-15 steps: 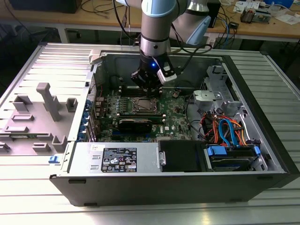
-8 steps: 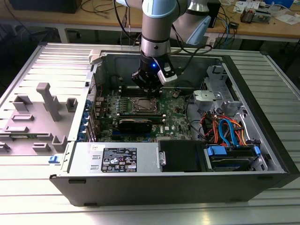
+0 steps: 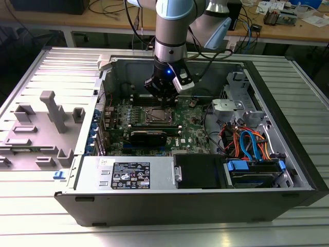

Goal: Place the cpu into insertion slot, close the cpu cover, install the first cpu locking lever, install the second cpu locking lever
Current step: 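Install the first cpu locking lever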

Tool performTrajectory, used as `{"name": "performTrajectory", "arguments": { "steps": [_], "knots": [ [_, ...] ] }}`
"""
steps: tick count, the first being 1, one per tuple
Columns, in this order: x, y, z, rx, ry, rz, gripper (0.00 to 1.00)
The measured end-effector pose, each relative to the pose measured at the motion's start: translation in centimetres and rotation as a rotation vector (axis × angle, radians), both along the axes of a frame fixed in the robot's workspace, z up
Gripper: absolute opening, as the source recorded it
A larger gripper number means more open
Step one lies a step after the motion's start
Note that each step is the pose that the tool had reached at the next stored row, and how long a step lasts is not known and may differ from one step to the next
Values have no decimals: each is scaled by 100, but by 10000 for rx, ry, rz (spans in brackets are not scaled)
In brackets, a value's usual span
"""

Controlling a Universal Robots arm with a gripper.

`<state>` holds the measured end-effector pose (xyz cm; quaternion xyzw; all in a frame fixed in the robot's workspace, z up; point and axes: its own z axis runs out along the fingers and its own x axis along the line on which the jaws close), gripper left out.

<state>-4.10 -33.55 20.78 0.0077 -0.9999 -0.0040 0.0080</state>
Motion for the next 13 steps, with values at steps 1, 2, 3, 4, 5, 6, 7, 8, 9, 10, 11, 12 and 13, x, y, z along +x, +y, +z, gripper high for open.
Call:
{"name": "performTrajectory", "arguments": {
  "steps": [1, 2, 3, 4, 5, 6, 7, 8, 9, 10, 11, 12, 13],
  "knots": [
    [0, 0, 0, -1, 0, 0, 11],
    [0, 0, 3, -2, 1, 0, 11],
    [0, 0, 7, -4, 2, 0, 11],
    [0, 0, 11, -3, 2, 0, 11],
    [0, 0, 12, 1, -1, 0, 11],
    [0, 0, 12, 1, -1, 0, 11],
    [0, 0, 13, 0, -1, 0, 11],
    [5, 0, 13, -1, 1, 0, 11],
    [21, 0, 12, -2, 1, 1, 11],
    [28, 0, 11, -2, 0, 1, 11],
    [31, 0, 10, -3, 1, 0, 11],
    [31, 0, 9, -3, 0, 0, 11],
    [31, 0, 9, -3, 1, -1, 11]
  ]
}}
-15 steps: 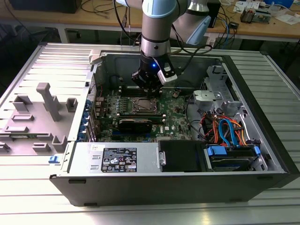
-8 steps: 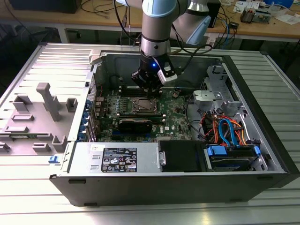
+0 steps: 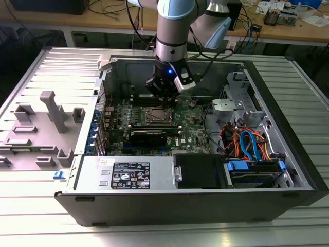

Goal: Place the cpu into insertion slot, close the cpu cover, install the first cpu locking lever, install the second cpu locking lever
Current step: 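Install the first cpu locking lever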

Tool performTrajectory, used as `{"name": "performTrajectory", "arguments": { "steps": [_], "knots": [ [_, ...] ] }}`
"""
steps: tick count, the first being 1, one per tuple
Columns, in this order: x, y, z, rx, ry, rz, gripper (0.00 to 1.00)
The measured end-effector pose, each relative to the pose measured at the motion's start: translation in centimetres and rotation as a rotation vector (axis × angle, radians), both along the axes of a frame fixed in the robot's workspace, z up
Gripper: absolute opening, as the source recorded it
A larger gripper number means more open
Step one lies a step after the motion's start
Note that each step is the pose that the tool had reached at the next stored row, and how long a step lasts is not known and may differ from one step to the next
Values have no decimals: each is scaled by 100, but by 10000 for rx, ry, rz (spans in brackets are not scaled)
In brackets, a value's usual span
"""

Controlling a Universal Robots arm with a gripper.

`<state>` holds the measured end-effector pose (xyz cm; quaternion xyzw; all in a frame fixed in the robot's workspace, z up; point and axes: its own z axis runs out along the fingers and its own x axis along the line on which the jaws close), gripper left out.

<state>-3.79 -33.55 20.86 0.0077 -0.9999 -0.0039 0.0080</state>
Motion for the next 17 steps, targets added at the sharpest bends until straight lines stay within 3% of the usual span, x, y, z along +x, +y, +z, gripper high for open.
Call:
{"name": "performTrajectory", "arguments": {
  "steps": [17],
  "knots": [
    [0, -2, -31, -7, 1, 1, 11]
  ]
}}
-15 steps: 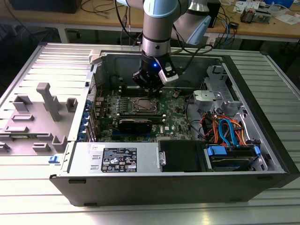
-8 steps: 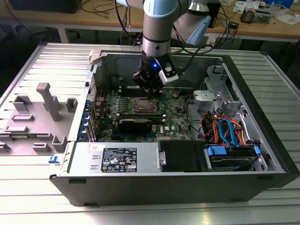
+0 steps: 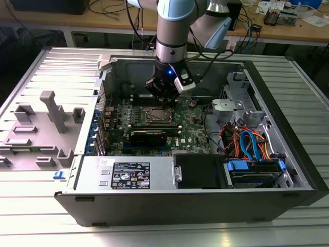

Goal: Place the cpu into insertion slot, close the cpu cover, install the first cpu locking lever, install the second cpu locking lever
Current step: 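Install the first cpu locking lever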

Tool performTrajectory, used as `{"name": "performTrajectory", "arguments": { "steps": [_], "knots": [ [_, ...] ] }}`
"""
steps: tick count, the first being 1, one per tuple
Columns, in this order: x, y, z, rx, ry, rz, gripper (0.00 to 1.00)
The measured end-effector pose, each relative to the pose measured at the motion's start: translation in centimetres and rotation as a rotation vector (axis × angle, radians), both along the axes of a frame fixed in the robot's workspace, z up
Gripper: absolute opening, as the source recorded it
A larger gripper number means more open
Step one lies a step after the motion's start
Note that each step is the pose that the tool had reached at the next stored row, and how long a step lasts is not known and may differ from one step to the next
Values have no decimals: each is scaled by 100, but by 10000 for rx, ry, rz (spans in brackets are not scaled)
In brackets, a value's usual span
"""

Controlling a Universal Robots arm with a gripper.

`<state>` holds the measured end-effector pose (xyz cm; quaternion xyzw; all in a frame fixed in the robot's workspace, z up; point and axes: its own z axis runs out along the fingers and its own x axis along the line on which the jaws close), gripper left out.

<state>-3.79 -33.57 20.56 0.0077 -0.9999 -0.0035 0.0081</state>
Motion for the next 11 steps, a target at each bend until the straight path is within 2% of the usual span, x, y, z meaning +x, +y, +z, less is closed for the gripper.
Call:
{"name": "performTrajectory", "arguments": {
  "steps": [5, 11],
  "knots": [
    [0, 0, -9, -8, -1, -1, 11],
    [0, 0, 18, -4, -3, -1, 11]
  ]
}}
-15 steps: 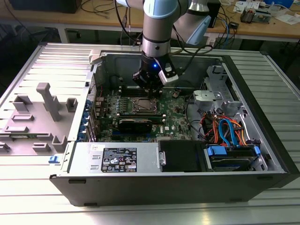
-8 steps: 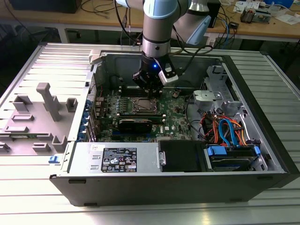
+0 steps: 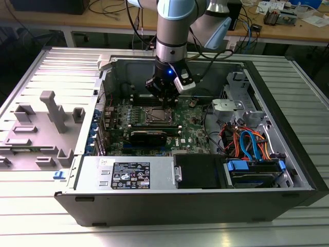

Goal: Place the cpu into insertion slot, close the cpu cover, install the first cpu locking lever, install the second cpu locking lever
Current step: 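Install the first cpu locking lever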

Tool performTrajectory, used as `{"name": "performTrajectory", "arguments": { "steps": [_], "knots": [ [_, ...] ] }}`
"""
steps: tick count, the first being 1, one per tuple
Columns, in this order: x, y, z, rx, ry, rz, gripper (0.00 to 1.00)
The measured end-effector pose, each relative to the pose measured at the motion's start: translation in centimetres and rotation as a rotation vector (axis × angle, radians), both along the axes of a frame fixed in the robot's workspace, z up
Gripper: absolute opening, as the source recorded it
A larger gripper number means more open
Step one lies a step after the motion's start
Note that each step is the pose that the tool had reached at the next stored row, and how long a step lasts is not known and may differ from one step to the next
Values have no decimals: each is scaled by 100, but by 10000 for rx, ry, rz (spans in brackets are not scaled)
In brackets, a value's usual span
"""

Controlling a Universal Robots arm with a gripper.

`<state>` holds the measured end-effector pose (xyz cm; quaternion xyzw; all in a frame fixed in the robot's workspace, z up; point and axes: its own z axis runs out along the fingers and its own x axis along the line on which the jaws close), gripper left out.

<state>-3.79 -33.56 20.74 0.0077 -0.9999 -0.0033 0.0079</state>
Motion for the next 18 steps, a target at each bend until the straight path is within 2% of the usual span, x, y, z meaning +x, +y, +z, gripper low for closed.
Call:
{"name": "performTrajectory", "arguments": {
  "steps": [18],
  "knots": [
    [0, -18, -57, -36, 3, 0, 11]
  ]
}}
